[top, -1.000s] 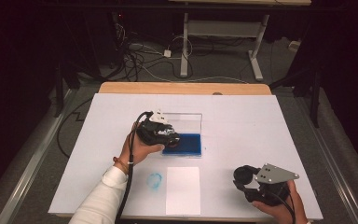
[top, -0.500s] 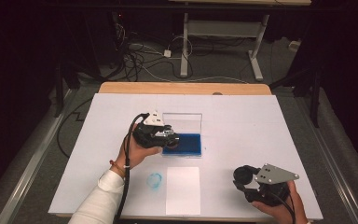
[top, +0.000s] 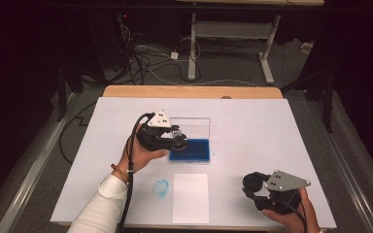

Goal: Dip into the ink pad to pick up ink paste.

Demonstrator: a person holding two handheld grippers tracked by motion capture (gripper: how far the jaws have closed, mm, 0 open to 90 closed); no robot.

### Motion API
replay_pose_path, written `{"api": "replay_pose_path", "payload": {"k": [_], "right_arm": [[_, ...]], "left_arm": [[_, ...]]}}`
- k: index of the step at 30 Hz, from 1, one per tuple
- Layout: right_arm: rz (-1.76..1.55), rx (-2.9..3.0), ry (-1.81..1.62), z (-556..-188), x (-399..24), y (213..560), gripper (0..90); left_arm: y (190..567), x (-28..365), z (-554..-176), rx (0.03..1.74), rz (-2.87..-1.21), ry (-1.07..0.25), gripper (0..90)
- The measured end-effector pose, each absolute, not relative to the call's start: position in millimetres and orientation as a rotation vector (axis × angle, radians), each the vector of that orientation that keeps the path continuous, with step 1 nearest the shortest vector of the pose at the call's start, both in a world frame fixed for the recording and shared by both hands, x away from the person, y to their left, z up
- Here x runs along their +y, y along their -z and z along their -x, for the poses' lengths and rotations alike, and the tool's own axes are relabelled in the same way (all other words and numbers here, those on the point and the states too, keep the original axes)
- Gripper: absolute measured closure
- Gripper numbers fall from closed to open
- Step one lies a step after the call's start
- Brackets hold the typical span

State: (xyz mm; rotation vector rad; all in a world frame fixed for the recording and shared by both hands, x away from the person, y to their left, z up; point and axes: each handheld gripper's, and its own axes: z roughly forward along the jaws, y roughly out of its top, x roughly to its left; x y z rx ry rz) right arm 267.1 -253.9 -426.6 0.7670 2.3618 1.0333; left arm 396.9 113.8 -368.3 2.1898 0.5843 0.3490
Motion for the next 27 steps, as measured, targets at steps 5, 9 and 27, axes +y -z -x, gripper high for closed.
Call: {"api": "replay_pose_path", "payload": {"k": [5, 9, 27], "right_arm": [[-0.764, 2.367, -1.032, -267.5, -253.7, 427.3, 38.8], [-0.766, 2.37, -1.028, -267.9, -253.6, 428.0, 38.8], [-0.761, 2.382, -1.013, -268.4, -253.3, 429.6, 38.8]], "left_arm": [[368.1, 112.7, -401.6, 0.589, -2.202, -0.335, 54.5], [375.3, 110.2, -408.5, 0.596, -2.227, -0.299, 54.5], [418.9, 97.7, -429.7, 0.687, -2.32, -0.256, 54.5]]}}
